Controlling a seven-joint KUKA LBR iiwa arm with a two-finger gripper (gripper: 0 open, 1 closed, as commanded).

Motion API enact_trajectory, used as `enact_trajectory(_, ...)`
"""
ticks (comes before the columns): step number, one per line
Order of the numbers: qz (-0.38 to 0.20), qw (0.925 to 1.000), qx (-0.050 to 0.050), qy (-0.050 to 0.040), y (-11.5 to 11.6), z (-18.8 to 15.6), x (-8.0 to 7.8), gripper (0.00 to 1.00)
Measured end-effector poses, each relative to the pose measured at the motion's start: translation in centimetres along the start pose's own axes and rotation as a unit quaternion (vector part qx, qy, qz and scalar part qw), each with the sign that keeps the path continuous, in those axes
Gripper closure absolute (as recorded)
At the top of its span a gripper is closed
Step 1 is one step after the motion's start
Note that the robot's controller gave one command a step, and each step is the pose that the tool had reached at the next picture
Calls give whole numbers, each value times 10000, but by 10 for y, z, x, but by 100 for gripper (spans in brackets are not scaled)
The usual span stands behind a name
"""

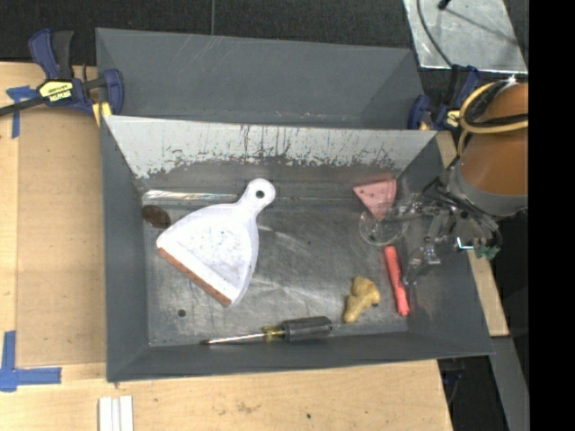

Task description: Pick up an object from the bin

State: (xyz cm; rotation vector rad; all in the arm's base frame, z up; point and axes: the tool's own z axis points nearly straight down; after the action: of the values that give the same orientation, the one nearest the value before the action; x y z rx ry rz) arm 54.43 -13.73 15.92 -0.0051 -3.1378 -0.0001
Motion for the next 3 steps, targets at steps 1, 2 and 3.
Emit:
enact_trajectory(1,-15,10000,7,-38,0,-4,-2,0)
enact_trajectory(2,-472,9989,11,-51,15,50,26,0)
enact_trajectory(3,-535,9986,-3,-15,20,78,37,0)
